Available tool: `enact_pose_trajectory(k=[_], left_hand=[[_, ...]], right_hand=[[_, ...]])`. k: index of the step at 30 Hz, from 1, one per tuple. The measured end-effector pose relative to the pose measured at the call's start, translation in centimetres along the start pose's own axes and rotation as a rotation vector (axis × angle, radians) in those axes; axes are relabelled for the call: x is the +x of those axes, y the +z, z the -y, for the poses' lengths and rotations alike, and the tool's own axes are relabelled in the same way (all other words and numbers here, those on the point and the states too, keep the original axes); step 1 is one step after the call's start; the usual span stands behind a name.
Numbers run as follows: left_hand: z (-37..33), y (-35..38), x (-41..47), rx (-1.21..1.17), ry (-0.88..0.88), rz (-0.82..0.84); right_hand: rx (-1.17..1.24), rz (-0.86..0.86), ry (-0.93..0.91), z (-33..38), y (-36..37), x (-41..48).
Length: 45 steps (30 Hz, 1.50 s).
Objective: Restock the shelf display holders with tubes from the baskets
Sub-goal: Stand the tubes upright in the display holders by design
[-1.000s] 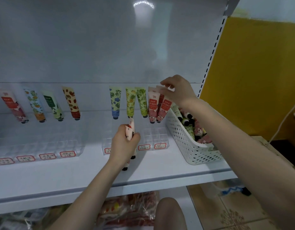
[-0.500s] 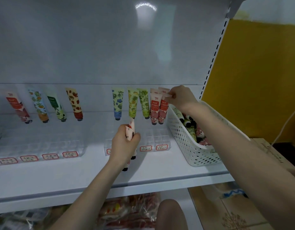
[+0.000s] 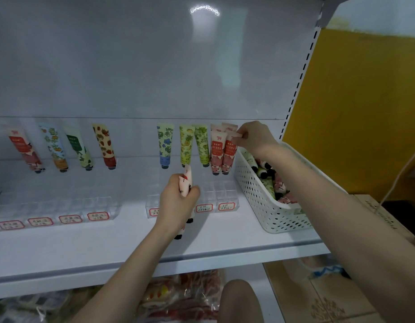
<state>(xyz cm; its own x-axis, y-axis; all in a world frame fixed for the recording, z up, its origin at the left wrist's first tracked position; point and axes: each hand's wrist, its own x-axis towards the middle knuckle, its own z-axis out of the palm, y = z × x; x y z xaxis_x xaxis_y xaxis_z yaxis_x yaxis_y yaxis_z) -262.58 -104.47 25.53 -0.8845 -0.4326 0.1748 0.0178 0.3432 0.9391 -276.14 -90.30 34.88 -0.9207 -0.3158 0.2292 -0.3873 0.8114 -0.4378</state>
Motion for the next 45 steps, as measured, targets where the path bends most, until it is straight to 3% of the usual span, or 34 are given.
enact_pose_trajectory(k=[8, 14, 23, 45], left_hand=[[-0.1, -0.1, 0.1, 0.006, 0.003, -0.006], [-0.2, -0.4, 0.2, 0.013, -0.002, -0.012], [-0.1, -1.1, 0.8, 0.016, -0.022, -0.036], [0.3, -1.7, 0.6, -0.022, -0.044, -0.028]], right_hand=[[0.034, -0.004, -0.034, -0.2, -0.7, 0.0], [0.100, -0.259, -0.155, 1.2, -1.4, 0.8], [-0.071, 0.075, -0.262, 5.6, 0.8, 3.6], [-0.226, 0.043, -0.188, 5.6, 1.2, 3.7]])
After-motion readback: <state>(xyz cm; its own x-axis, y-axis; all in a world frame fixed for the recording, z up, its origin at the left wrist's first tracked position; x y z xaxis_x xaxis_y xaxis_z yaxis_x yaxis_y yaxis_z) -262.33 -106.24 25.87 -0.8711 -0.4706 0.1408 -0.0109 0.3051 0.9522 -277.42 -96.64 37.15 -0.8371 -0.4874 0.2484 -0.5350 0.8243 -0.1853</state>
